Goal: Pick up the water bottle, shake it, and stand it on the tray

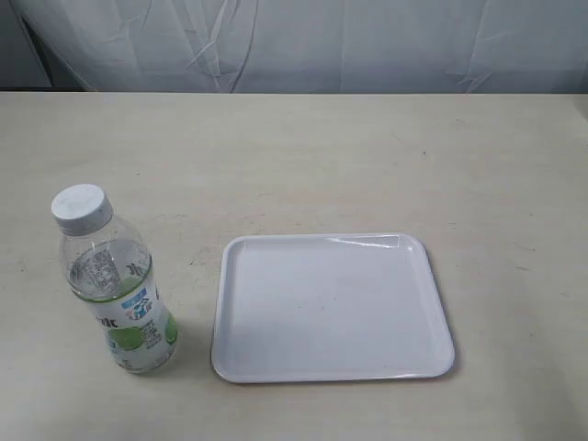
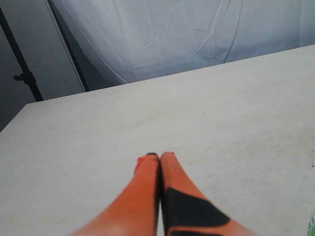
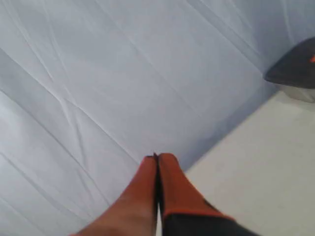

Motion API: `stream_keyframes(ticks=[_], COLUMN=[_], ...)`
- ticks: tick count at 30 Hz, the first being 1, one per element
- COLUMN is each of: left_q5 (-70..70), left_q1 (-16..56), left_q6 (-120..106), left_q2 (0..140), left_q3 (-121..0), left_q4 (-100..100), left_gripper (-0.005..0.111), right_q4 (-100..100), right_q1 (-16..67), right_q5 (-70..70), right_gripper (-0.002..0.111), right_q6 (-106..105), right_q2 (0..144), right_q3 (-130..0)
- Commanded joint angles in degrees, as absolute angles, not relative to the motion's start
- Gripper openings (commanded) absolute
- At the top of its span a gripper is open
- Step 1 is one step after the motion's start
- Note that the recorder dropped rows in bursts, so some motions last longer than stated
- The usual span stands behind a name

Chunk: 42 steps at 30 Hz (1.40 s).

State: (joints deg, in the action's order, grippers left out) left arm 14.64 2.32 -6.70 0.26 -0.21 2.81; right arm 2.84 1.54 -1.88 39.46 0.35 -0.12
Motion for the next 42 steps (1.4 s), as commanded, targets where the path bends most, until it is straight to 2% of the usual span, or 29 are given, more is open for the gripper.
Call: stream_keyframes(ticks=[1, 5, 9, 12, 14, 15, 16, 18, 19, 20, 21, 23, 26, 29, 33, 42], left_q5=[14.2, 14.2, 14.2, 14.2, 14.2, 14.2, 14.2, 14.2, 14.2, 14.2, 14.2, 14.2, 14.2, 14.2, 14.2, 14.2], left_q1=[2.3, 2.3, 2.3, 2.3, 2.3, 2.3, 2.3, 2.3, 2.3, 2.3, 2.3, 2.3, 2.3, 2.3, 2.3, 2.3], left_q6=[-6.5, -6.5, -6.5, -6.5, -6.5, -6.5, -6.5, -6.5, -6.5, -6.5, -6.5, -6.5, -6.5, -6.5, -6.5, -6.5], left_q2=[0.0, 0.0, 0.0, 0.0, 0.0, 0.0, 0.0, 0.0, 0.0, 0.0, 0.0, 0.0, 0.0, 0.0, 0.0, 0.0], left_q3=[0.0, 0.0, 0.0, 0.0, 0.0, 0.0, 0.0, 0.0, 0.0, 0.0, 0.0, 0.0, 0.0, 0.0, 0.0, 0.0], left_q4=[2.7, 2.7, 2.7, 2.7, 2.7, 2.7, 2.7, 2.7, 2.7, 2.7, 2.7, 2.7, 2.7, 2.7, 2.7, 2.7], left_gripper=[0.0, 0.0, 0.0, 0.0, 0.0, 0.0, 0.0, 0.0, 0.0, 0.0, 0.0, 0.0, 0.0, 0.0, 0.0, 0.0], right_q4=[17.4, 9.4, -9.7, -26.3, -37.7, -42.8, -43.3, -43.3, -43.0, -42.1, -39.0, -36.7, -32.7, -29.3, -29.7, -29.8], right_q1=[1.5, 3.8, 5.6, 6.2, 6.9, 9.0, 10.3, 17.8, 25.0, 28.2, 35.9, 43.5, 50.4, 53.1, 60.3, 66.6], right_q5=[-9.3, -13.9, -23.1, -11.9, -1.8, 2.6, 3.0, 3.7, 8.0, 12.2, 22.2, 30.1, 22.6, 16.5, 0.0, -2.5], right_gripper=[0.001, -0.001, -0.001, -0.001, -0.001, -0.001, -0.001, -0.001, -0.001, -0.001, -0.001, -0.001, -0.001, -0.001, -0.001, -0.001], right_q6=[47.6, 55.7, 55.7, 59.4, 65.0, 66.1, 65.5, 62.8, 60.4, 58.6, 51.5, 44.5, 38.6, 37.9, 30.6, 29.6], right_q2=[0.0, 0.0, 0.0, 3.7, 10.0, 17.8, 21.9, 34.6, 44.4, 48.6, 58.9, 72.3, 80.8, 82.0, 82.1, 84.2], right_q3=[0.0, -3.0, -8.3, -16.8, -22.1, -25.5, -26.3, -28.7, -31.0, -32.3, -36.3, -42.3, -45.4, -45.0, -41.8, -41.5])
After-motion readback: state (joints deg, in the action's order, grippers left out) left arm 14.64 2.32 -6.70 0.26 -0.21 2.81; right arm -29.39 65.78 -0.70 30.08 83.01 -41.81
